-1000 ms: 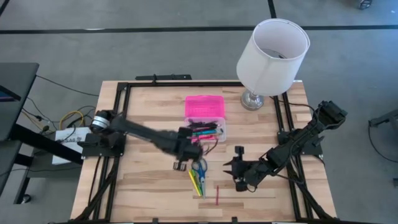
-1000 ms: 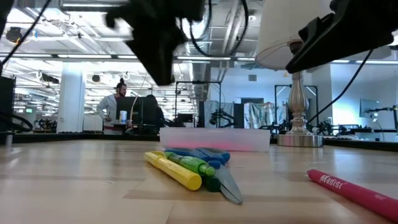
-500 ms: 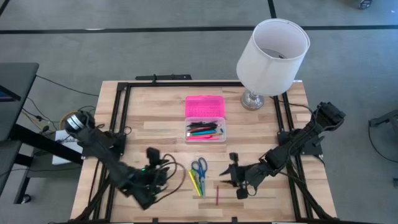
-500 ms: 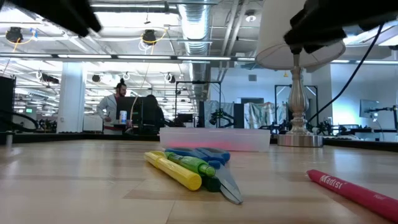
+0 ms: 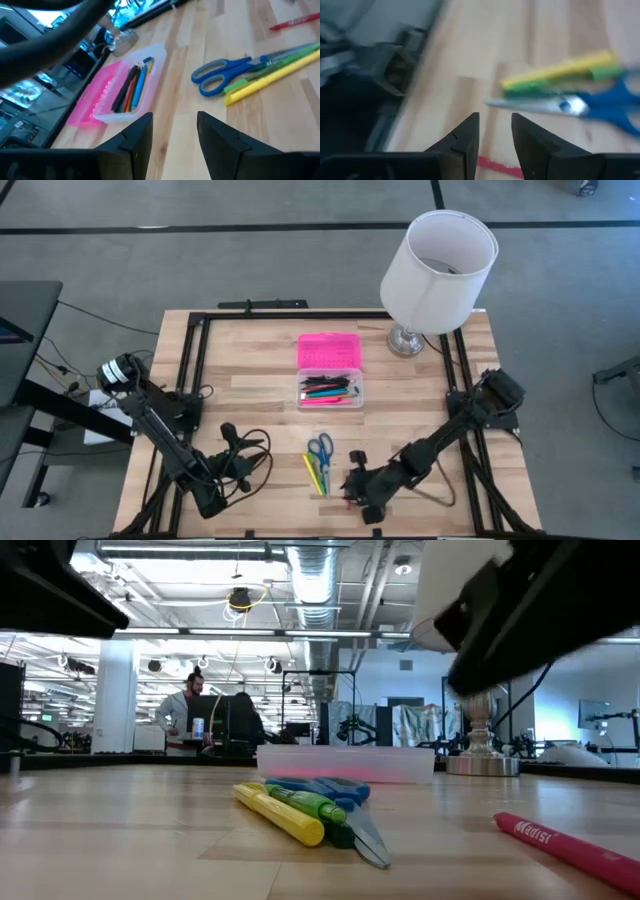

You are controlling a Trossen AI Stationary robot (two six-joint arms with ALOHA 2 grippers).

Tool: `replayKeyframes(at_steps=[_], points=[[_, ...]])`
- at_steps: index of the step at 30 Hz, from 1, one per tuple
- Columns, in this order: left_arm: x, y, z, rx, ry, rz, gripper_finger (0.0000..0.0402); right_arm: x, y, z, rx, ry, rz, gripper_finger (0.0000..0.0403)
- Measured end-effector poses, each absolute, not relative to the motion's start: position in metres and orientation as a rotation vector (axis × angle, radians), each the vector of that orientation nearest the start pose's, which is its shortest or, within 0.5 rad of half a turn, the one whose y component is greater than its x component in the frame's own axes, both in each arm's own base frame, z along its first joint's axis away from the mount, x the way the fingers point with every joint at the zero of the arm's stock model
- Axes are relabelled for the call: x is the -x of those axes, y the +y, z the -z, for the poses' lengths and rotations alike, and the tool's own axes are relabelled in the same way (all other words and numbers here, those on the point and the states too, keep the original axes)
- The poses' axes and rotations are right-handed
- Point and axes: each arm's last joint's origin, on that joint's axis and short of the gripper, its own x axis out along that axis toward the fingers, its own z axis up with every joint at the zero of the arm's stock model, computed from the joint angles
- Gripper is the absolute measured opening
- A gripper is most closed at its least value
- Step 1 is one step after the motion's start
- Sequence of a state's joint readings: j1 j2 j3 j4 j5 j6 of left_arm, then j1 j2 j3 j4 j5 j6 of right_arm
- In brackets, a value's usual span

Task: Pick & place school supplies into a supply box
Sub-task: Put the red crayon into the supply box

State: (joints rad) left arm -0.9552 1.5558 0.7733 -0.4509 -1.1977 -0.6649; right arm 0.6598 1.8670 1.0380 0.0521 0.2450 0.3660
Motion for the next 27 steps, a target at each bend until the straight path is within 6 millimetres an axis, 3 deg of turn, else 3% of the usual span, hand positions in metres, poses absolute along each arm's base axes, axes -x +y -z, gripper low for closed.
replayKeyframes(at_steps=[5,12,21,27], points=[[-0.171,-0.195,-0.164,-0.467,0.473,-0.369,0.0148,-0.309,0.231,-0.146,-0.167,0.946,0.005,0.0107],[-0.172,-0.194,-0.165,-0.559,0.447,-0.391,0.0148,-0.322,0.251,-0.179,-0.392,0.939,0.133,0.0107],[-0.171,-0.193,-0.169,-0.592,0.438,-0.393,0.0148,-0.308,0.25,-0.177,-0.62,1.002,0.391,0.0107],[-0.171,-0.193,-0.17,-0.589,0.438,-0.392,0.0148,-0.302,0.255,-0.176,-0.655,0.991,0.433,0.0107]])
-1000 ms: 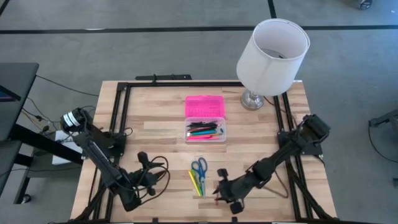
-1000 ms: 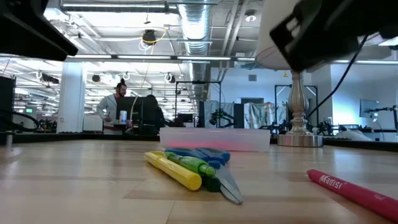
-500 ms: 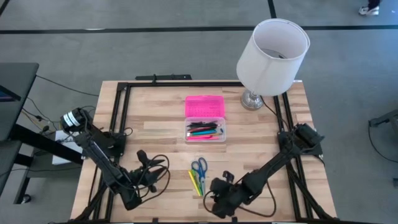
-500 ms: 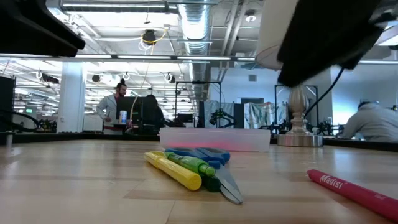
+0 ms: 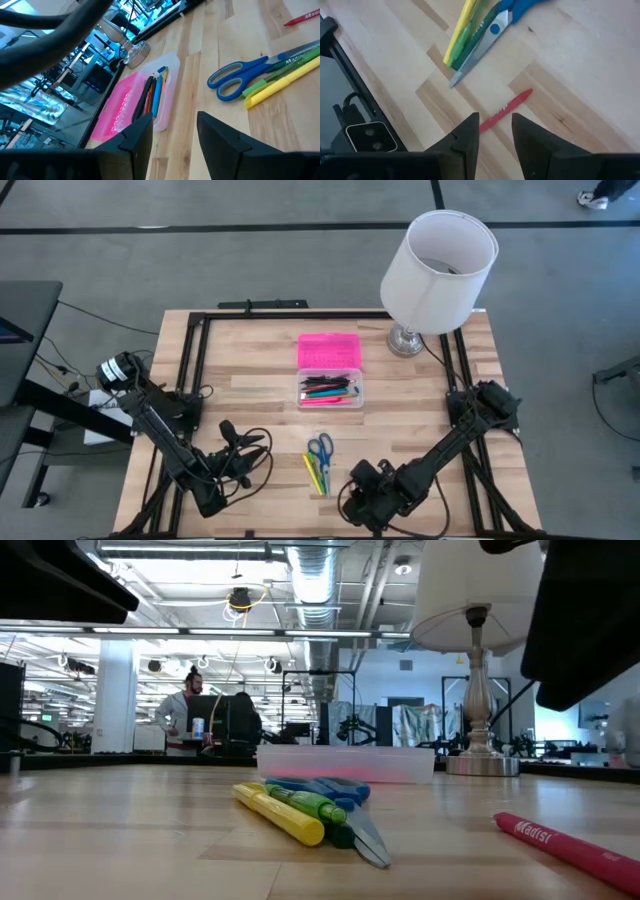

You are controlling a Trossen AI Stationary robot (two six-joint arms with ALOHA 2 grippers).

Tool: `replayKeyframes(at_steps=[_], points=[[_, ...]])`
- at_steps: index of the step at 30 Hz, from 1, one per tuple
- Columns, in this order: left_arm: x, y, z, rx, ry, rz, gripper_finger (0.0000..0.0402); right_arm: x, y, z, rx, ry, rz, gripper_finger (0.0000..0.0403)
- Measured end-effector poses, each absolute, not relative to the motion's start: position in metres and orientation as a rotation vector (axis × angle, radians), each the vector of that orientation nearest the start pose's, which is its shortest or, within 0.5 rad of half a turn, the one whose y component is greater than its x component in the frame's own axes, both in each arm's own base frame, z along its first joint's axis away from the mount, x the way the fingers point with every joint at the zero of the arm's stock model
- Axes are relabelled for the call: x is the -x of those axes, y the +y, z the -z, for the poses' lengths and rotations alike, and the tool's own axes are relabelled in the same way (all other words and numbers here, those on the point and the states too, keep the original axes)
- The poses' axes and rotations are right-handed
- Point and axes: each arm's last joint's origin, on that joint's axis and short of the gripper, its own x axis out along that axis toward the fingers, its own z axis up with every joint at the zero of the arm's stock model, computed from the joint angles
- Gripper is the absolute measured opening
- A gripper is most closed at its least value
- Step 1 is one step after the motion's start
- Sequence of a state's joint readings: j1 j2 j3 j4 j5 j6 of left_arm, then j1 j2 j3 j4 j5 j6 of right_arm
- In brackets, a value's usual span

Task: Pick & place school supplies into a supply box
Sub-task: Put the red crayon into the supply box

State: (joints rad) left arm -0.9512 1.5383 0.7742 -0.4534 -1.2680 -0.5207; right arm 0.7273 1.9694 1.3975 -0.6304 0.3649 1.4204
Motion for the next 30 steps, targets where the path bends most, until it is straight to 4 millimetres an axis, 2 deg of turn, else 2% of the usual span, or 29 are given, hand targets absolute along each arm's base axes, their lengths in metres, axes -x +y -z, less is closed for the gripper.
replayKeyframes(at_steps=[5,30], points=[[-0.171,-0.193,-0.169,-0.56,0.449,-0.381,0.0148,-0.305,0.257,-0.159,-0.645,1.029,0.459,0.0107],[-0.172,-0.195,-0.168,-0.502,0.479,-0.342,0.0148,-0.309,0.251,-0.154,-0.664,1.001,0.478,0.0107]])
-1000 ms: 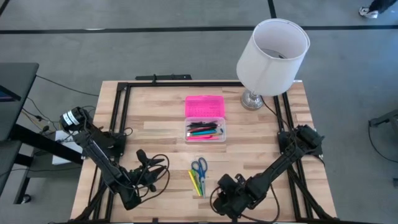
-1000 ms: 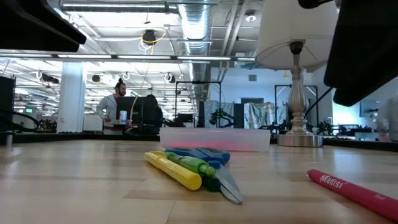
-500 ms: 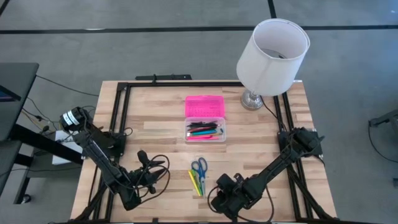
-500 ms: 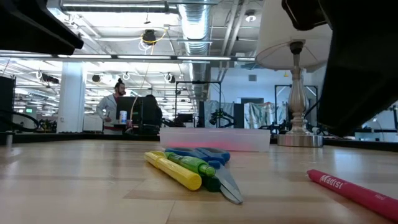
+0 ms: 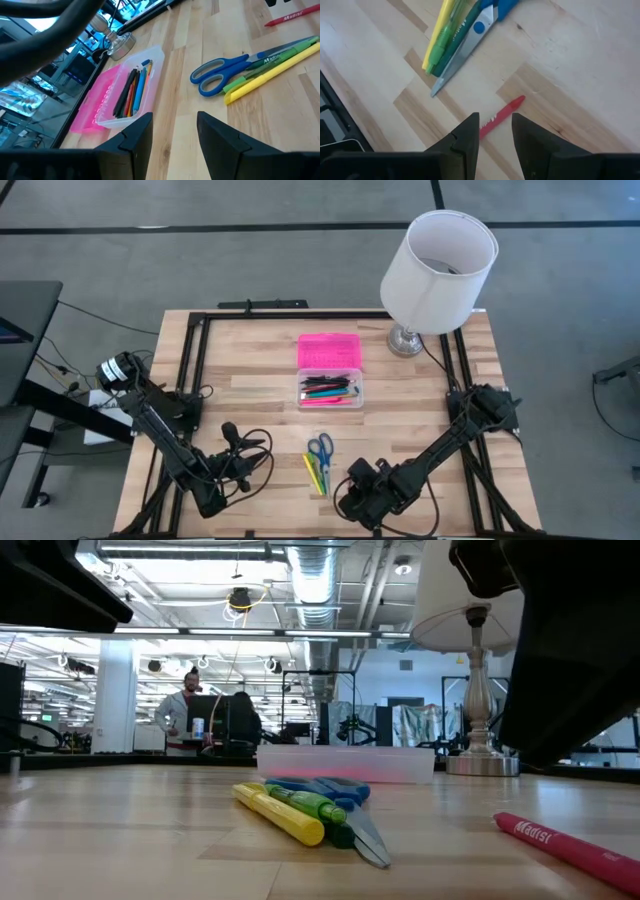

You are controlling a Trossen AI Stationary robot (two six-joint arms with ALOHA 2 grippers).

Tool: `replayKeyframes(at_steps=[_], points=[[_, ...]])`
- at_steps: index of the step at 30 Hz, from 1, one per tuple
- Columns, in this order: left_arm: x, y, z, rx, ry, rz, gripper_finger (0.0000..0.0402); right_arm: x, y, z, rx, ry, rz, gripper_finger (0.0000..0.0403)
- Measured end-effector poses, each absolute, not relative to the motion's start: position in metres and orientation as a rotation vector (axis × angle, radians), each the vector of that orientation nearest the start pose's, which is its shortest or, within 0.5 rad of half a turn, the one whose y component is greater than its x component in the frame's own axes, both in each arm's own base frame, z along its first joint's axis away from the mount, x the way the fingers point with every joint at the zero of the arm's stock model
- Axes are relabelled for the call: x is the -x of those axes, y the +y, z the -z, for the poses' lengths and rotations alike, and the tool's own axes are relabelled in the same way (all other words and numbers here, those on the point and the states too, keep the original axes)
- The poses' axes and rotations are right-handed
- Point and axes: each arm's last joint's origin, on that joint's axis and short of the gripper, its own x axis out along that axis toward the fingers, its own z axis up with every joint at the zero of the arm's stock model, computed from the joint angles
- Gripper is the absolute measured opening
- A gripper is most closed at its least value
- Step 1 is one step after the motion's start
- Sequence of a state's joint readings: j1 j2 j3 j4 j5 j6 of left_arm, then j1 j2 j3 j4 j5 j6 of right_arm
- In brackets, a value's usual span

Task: Pick & place school supplies into a supply box
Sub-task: Put the red crayon into the supply box

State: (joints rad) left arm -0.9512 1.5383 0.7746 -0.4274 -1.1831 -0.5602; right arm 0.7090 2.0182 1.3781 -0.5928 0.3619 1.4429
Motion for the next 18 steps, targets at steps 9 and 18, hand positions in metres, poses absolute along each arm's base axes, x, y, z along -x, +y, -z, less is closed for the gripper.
replayKeyframes(at_steps=[9,18], points=[[-0.172,-0.195,-0.168,-0.496,0.478,-0.344,0.0148,-0.308,0.253,-0.153,-0.694,1.007,0.479,0.0107],[-0.172,-0.195,-0.168,-0.492,0.477,-0.345,0.0148,-0.317,0.259,-0.125,-0.705,1.071,0.454,0.0107]])
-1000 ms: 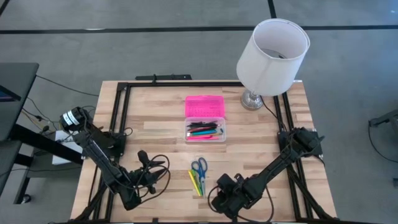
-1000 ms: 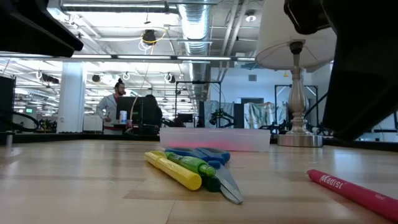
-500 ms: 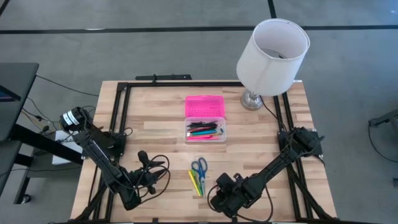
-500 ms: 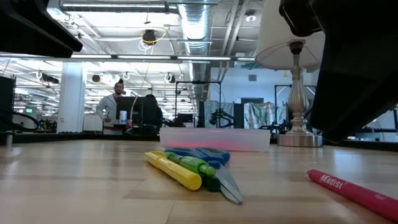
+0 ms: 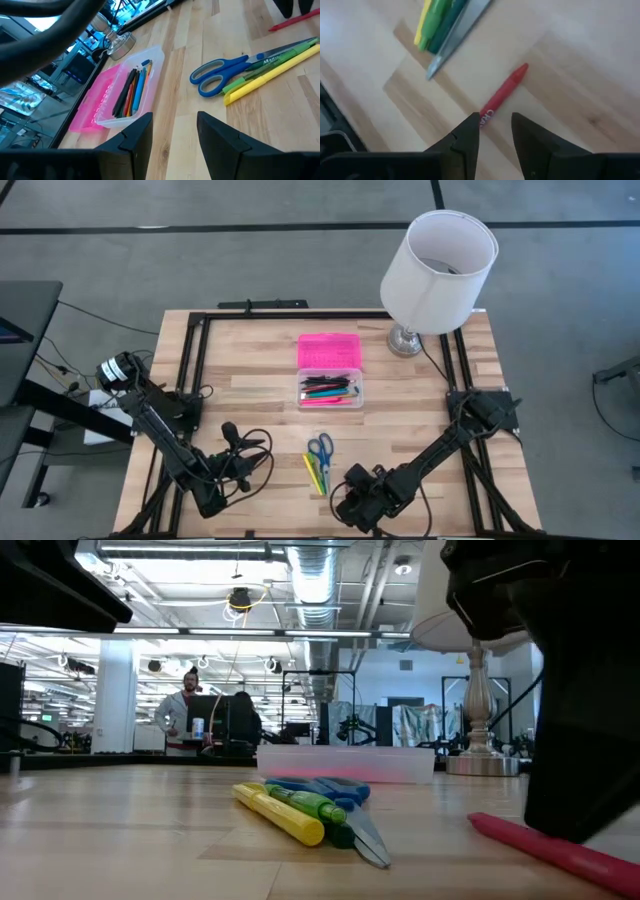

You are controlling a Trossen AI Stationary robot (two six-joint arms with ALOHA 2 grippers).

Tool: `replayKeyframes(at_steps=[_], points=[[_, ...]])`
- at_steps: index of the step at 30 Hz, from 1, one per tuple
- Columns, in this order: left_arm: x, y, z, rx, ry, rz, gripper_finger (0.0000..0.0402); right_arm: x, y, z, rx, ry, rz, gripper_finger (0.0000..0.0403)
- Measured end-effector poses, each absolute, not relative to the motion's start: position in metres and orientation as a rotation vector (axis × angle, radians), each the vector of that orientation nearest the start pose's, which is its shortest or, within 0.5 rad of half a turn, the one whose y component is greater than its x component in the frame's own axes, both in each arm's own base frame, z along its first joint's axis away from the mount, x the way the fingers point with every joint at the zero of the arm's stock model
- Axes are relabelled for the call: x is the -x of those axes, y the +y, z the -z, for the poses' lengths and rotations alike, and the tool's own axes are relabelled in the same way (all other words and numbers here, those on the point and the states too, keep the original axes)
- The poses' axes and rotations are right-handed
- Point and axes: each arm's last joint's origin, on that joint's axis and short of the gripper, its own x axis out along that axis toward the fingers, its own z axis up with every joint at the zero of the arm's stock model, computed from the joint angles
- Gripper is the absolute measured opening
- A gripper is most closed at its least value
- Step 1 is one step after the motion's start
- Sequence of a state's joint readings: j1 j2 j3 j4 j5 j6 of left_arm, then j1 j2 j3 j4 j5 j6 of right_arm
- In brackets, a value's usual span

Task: Pick & place school supplies into a supply box
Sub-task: Put the red crayon into the supply box

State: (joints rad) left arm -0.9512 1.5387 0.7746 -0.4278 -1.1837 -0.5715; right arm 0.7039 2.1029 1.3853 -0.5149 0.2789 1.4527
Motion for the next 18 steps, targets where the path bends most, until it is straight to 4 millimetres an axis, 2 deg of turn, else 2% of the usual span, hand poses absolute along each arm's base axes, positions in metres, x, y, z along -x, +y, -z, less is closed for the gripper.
replayKeyframes(at_steps=[18], points=[[-0.1729,-0.1949,-0.1678,-0.489,0.484,-0.343,0.0148,-0.3234,0.2582,-0.1221,-0.695,1.054,0.414,0.0107]])
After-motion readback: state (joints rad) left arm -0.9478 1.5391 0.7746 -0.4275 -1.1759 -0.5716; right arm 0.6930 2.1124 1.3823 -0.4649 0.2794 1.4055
